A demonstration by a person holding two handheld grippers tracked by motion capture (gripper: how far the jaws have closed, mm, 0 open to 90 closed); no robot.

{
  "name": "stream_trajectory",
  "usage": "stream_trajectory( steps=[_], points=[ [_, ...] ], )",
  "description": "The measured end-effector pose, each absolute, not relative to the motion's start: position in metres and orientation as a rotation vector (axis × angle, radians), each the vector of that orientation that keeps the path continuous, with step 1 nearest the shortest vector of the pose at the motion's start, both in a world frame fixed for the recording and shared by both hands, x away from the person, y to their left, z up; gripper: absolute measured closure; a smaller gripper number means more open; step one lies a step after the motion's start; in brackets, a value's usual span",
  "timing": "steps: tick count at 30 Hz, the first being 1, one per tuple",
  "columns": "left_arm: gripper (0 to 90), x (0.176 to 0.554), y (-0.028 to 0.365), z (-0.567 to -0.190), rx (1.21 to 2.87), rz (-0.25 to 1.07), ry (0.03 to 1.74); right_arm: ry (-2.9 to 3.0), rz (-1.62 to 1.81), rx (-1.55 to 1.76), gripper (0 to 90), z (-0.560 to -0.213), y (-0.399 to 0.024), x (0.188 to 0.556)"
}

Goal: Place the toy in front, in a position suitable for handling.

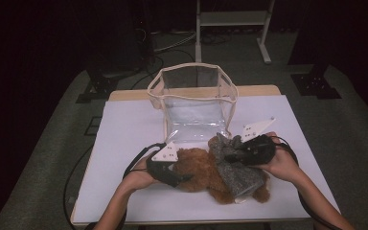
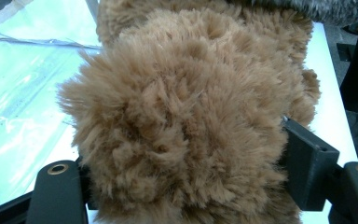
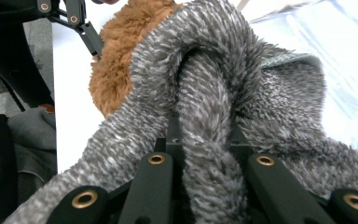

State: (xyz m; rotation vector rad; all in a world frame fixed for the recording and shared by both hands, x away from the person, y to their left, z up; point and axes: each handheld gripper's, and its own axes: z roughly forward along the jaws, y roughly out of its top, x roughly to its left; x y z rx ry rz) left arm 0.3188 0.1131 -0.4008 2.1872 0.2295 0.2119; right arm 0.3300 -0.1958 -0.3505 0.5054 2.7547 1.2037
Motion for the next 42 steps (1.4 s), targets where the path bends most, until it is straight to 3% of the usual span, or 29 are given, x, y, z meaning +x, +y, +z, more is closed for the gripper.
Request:
stream_trajectory(
  steps=[15, 23, 25, 30, 36, 42],
  points=[
    [8.4, 0.326, 0.127, -0.421, 2.074, 0.107, 0.254, 2.754, 1.256, 0.601, 77.9, -0.374, -0.215, 0.328],
    [2.7, 0.33, 0.12, -0.445, 2.13, 0.063, 0.282, 2.749, 1.289, 0.65, 78.7, -0.381, -0.223, 0.332],
    [4.1, 0.33, 0.115, -0.444, 2.124, 0.079, 0.273, 2.746, 1.31, 0.658, 78.7, -0.382, -0.223, 0.331],
    [23.4, 0.33, 0.117, -0.433, 2.075, 0.126, 0.264, 2.735, 1.319, 0.654, 78.8, -0.381, -0.218, 0.332],
    [30.3, 0.321, 0.112, -0.408, 2.072, 0.211, 0.225, 2.747, 1.352, 0.619, 78.9, -0.374, -0.203, 0.339],
    [31.1, 0.323, 0.124, -0.381, 2.044, 0.259, 0.225, 2.723, 1.472, 0.61, 78.9, -0.367, -0.195, 0.348]
  ],
)
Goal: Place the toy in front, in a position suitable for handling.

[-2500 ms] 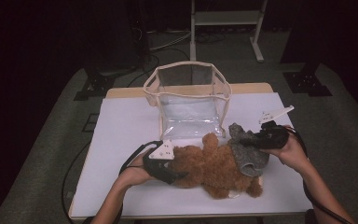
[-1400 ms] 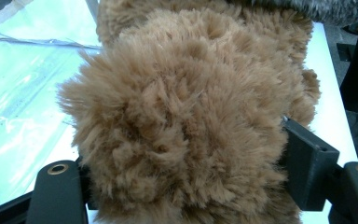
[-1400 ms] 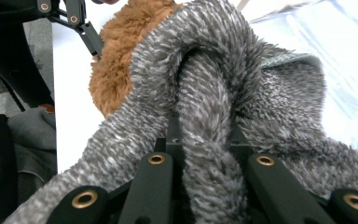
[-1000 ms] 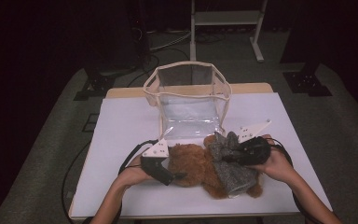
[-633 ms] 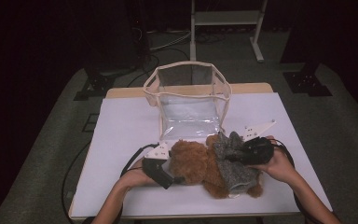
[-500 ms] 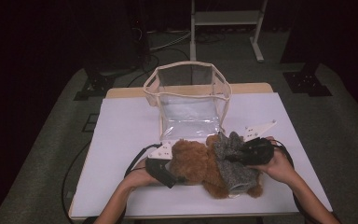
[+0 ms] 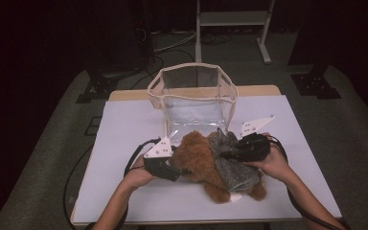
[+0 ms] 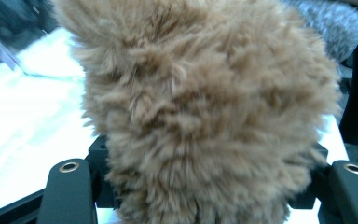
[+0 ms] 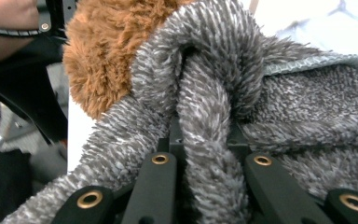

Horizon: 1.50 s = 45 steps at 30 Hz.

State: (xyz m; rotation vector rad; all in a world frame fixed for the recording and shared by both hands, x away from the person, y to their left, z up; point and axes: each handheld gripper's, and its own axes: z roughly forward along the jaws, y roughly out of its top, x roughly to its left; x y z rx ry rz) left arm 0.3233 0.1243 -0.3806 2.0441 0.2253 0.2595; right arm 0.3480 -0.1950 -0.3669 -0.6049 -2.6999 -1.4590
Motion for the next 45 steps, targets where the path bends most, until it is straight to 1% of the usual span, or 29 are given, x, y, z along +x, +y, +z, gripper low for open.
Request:
stream_trajectory(
  steps=[2, 8, 11, 14, 18, 21, 24, 26, 29, 34, 37, 42, 45],
  points=[
    [31.1, 0.324, 0.127, -0.369, 2.051, 0.288, 0.219, -2.678, -1.491, -0.597, 78.9, -0.364, -0.192, 0.351],
    [31.0, 0.321, 0.14, -0.32, 2.086, 0.384, 0.17, -2.601, -1.634, -0.577, 78.8, -0.349, -0.18, 0.355],
    [31.0, 0.318, 0.144, -0.309, 2.099, 0.402, 0.157, -2.575, -1.672, -0.557, 78.7, -0.345, -0.175, 0.354],
    [30.9, 0.316, 0.144, -0.314, 2.114, 0.4, 0.158, -2.584, -1.65, -0.553, 78.4, -0.348, -0.175, 0.353],
    [30.9, 0.317, 0.142, -0.32, 2.064, 0.383, 0.17, -2.607, -1.625, -0.569, 78.2, -0.346, -0.183, 0.353],
    [30.9, 0.318, 0.135, -0.313, 2.056, 0.394, 0.149, -2.636, -1.628, -0.557, 78.1, -0.329, -0.191, 0.351],
    [30.9, 0.318, 0.12, -0.304, 2.078, 0.419, 0.111, -2.687, -1.631, -0.518, 77.9, -0.304, -0.191, 0.35],
    [30.8, 0.319, 0.112, -0.302, 2.084, 0.432, 0.096, -2.725, -1.634, -0.468, 77.9, -0.28, -0.186, 0.348],
    [30.8, 0.323, 0.1, -0.303, 2.085, 0.438, 0.092, -2.785, -1.613, -0.418, 77.8, -0.257, -0.178, 0.348],
    [30.5, 0.329, 0.076, -0.304, 2.088, 0.439, 0.068, -2.879, -1.537, -0.369, 77.5, -0.229, -0.164, 0.35],
    [30.3, 0.332, 0.066, -0.301, 2.099, 0.443, 0.061, -2.934, -1.467, -0.388, 77.5, -0.225, -0.161, 0.353],
    [27.2, 0.334, 0.054, -0.306, 2.112, 0.415, 0.046, -3.015, -1.332, -0.436, 78.3, -0.235, -0.176, 0.353],
    [28.0, 0.336, 0.046, -0.31, 2.107, 0.407, 0.046, -3.029, -1.31, -0.469, 78.3, -0.241, -0.185, 0.351]
  ],
)
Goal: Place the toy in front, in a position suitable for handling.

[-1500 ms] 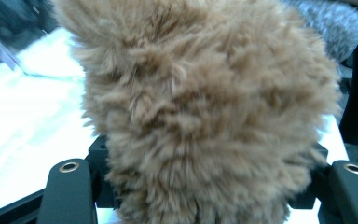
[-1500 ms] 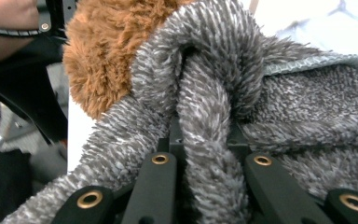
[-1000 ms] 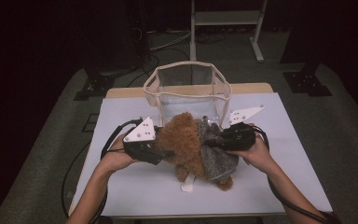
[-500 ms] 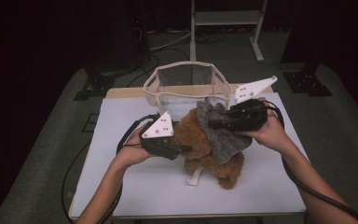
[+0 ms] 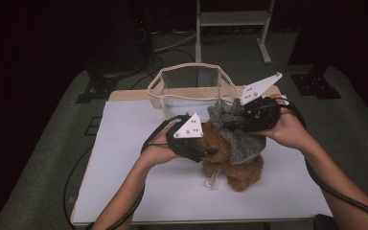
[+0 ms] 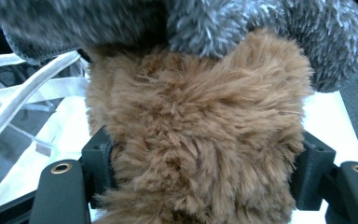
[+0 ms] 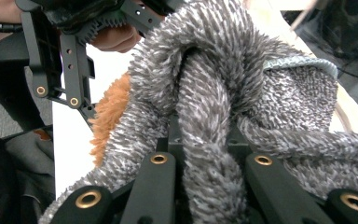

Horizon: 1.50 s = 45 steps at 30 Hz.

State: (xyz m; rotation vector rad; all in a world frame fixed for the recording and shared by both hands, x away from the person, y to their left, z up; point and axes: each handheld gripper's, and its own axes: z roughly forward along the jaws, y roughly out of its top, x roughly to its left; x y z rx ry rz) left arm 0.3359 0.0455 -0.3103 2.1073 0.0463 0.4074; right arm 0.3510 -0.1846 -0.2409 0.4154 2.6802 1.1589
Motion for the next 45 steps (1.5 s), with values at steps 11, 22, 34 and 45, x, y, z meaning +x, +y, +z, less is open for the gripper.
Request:
stream_trajectory(
  steps=[11, 22, 34, 45],
  points=[
    [29.2, 0.331, 0.014, -0.299, 2.113, 0.441, -0.032, 2.618, 1.128, 0.46, 78.0, -0.225, -0.188, 0.35],
    [10.9, 0.332, 0.008, -0.307, 2.071, 0.403, 0.004, 2.614, 1.177, 0.521, 78.3, -0.242, -0.216, 0.346],
    [2.7, 0.343, 0.003, -0.333, 2.006, 0.272, 0.063, 2.594, 1.235, 0.565, 78.4, -0.247, -0.236, 0.34],
    [35.9, 0.341, -0.003, -0.338, 1.884, 0.27, 0.085, 2.564, 1.283, 0.592, 78.2, -0.244, -0.246, 0.341]
  ],
)
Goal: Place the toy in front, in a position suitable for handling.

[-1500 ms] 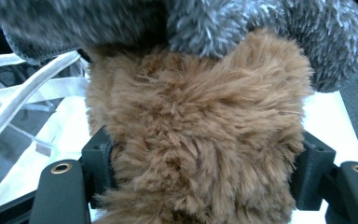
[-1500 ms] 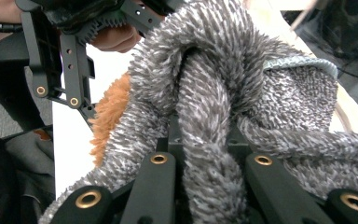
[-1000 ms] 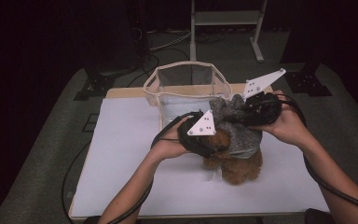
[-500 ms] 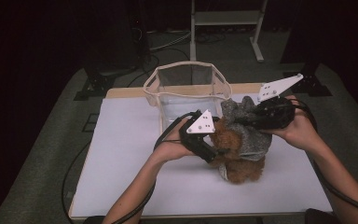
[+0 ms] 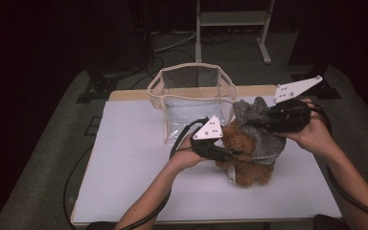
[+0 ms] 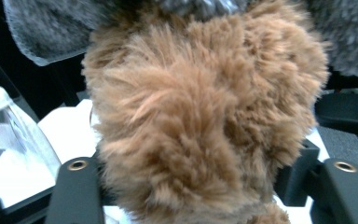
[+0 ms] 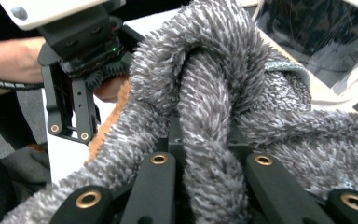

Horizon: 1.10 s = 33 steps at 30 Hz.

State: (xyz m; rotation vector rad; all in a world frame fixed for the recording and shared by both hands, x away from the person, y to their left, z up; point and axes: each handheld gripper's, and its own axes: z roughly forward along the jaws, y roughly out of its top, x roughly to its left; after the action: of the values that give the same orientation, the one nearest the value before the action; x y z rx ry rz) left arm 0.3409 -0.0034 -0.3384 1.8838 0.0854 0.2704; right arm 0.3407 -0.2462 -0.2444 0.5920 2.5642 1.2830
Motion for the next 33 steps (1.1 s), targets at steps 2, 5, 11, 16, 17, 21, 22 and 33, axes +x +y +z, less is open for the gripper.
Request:
stream_trajectory(
  steps=[2, 5, 11, 16, 17, 21, 22, 33],
  points=[
    [37.4, 0.339, -0.002, -0.332, 1.907, 0.314, 0.06, 2.567, 1.275, 0.566, 78.2, -0.238, -0.243, 0.34],
    [37.5, 0.337, -0.002, -0.326, 1.924, 0.336, 0.049, 2.58, 1.258, 0.52, 78.1, -0.229, -0.23, 0.34],
    [37.6, 0.333, 0.009, -0.324, 1.906, 0.346, 0.048, 2.607, 1.19, 0.448, 77.8, -0.218, -0.216, 0.337],
    [37.6, 0.331, 0.011, -0.321, 1.913, 0.348, 0.039, 2.56, 1.207, 0.536, 77.8, -0.212, -0.246, 0.337],
    [37.6, 0.33, 0.01, -0.321, 1.917, 0.348, 0.033, 2.555, 1.22, 0.551, 77.8, -0.212, -0.25, 0.337],
    [34.1, 0.326, 0.008, -0.318, 1.957, 0.363, 0.012, 2.583, 1.236, 0.564, 77.8, -0.224, -0.25, 0.34],
    [29.9, 0.326, 0.008, -0.318, 1.973, 0.364, 0.012, 2.591, 1.236, 0.555, 77.8, -0.226, -0.248, 0.341],
    [11.5, 0.326, 0.005, -0.312, 2.022, 0.362, 0.0, 2.633, 1.296, 0.512, 77.8, -0.239, -0.231, 0.345]
  ],
)
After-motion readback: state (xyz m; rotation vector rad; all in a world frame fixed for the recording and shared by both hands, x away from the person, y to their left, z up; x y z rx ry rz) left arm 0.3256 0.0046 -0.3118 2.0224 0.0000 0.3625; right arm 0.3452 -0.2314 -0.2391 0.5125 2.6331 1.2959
